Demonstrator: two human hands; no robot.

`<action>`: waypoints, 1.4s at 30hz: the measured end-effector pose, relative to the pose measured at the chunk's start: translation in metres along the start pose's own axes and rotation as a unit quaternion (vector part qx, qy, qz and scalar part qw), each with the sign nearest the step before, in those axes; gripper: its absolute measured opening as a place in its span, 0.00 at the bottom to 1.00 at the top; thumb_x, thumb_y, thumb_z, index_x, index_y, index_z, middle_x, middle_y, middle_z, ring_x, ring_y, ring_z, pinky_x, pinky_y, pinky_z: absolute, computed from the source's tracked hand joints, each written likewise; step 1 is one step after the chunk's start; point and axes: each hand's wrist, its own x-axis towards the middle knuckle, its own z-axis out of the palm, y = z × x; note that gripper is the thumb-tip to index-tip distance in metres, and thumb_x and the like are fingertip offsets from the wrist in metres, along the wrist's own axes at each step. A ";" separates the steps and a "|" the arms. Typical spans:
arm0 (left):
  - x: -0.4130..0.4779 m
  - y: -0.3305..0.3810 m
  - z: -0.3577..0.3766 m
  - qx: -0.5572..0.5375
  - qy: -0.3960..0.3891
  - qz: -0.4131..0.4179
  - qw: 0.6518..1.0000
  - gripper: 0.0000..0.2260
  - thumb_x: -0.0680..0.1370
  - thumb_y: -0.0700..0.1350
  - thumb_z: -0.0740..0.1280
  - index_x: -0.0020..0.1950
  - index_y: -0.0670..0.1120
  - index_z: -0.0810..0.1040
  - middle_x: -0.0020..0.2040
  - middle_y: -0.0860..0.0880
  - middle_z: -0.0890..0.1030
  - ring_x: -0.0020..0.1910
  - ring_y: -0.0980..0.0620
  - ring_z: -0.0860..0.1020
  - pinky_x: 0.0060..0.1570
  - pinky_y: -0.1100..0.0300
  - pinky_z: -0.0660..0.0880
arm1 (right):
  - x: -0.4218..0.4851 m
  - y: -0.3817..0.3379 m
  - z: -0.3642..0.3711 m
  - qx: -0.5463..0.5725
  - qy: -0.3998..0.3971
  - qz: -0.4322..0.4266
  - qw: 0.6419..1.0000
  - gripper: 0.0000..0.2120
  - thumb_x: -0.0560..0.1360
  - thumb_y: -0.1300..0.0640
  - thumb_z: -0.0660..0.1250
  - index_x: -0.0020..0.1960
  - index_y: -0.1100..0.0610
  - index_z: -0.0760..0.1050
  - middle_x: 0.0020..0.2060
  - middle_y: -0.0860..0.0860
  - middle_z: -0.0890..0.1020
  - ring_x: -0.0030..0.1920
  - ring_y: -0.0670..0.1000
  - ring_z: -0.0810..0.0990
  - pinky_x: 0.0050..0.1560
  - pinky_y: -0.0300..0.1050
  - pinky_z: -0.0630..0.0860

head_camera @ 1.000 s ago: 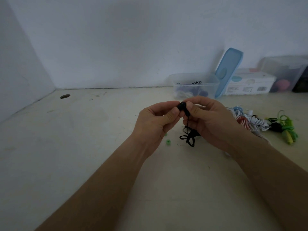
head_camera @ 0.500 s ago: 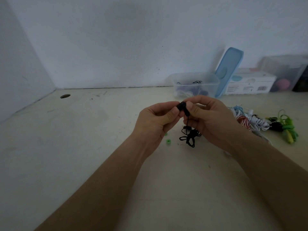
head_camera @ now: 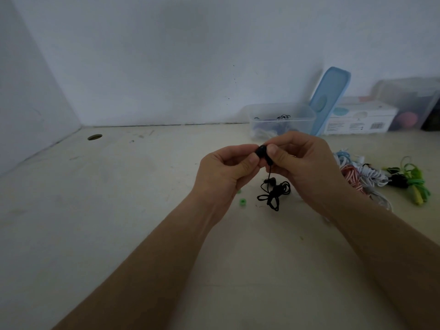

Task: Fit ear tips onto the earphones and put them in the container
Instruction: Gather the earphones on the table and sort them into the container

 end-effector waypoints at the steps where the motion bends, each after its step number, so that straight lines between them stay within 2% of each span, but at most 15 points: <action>1: 0.000 0.000 0.000 0.000 0.001 -0.001 1.000 0.08 0.74 0.29 0.67 0.48 0.39 0.82 0.41 0.43 0.86 0.40 0.51 0.85 0.42 0.65 0.80 | 0.000 0.000 0.000 0.003 0.000 0.002 1.000 0.04 0.76 0.65 0.68 0.46 0.59 0.81 0.37 0.55 0.85 0.39 0.52 0.84 0.44 0.43 0.80; 7: 0.002 0.003 -0.004 -0.017 -0.024 -0.035 0.999 0.08 0.76 0.30 0.65 0.50 0.38 0.81 0.43 0.43 0.85 0.40 0.52 0.84 0.44 0.65 0.80 | 0.001 -0.003 -0.001 0.069 -0.036 0.069 0.995 0.05 0.71 0.60 0.68 0.46 0.59 0.80 0.36 0.54 0.84 0.39 0.50 0.83 0.42 0.40 0.80; 12: 0.002 0.006 -0.004 -0.009 -0.040 -0.038 0.998 0.08 0.76 0.31 0.66 0.49 0.40 0.82 0.43 0.43 0.86 0.41 0.52 0.84 0.43 0.66 0.80 | 0.002 -0.006 -0.004 0.120 -0.055 0.107 0.985 0.05 0.71 0.59 0.68 0.44 0.58 0.81 0.36 0.55 0.83 0.37 0.50 0.82 0.40 0.40 0.79; 21: 0.002 0.006 -0.004 -0.005 -0.045 -0.037 0.998 0.08 0.76 0.31 0.65 0.50 0.40 0.81 0.41 0.43 0.85 0.40 0.53 0.84 0.42 0.67 0.80 | 0.003 -0.006 -0.005 0.118 -0.051 0.112 0.985 0.05 0.71 0.58 0.68 0.44 0.58 0.81 0.38 0.55 0.84 0.39 0.51 0.82 0.40 0.41 0.79; 28: 0.002 0.004 -0.005 -0.016 -0.040 -0.035 0.998 0.07 0.74 0.32 0.66 0.50 0.39 0.81 0.41 0.43 0.85 0.39 0.53 0.84 0.42 0.66 0.80 | 0.002 -0.006 -0.003 0.082 -0.056 0.072 0.992 0.05 0.70 0.58 0.69 0.40 0.52 0.84 0.38 0.56 0.85 0.40 0.52 0.82 0.43 0.42 0.80; 35: 0.003 0.005 -0.005 -0.024 -0.044 -0.034 0.998 0.11 0.67 0.36 0.69 0.49 0.40 0.81 0.40 0.43 0.85 0.39 0.52 0.84 0.41 0.67 0.80 | 0.001 -0.005 0.000 0.078 -0.034 0.060 0.995 0.06 0.70 0.59 0.68 0.46 0.59 0.79 0.37 0.53 0.85 0.39 0.50 0.83 0.42 0.41 0.80; 42: 0.003 0.005 -0.006 -0.031 -0.058 -0.051 0.996 0.09 0.68 0.36 0.69 0.48 0.40 0.82 0.40 0.43 0.84 0.38 0.53 0.84 0.40 0.66 0.80 | 0.001 -0.007 -0.002 0.104 -0.058 0.084 0.989 0.04 0.70 0.59 0.68 0.41 0.55 0.83 0.37 0.54 0.84 0.38 0.50 0.82 0.41 0.41 0.79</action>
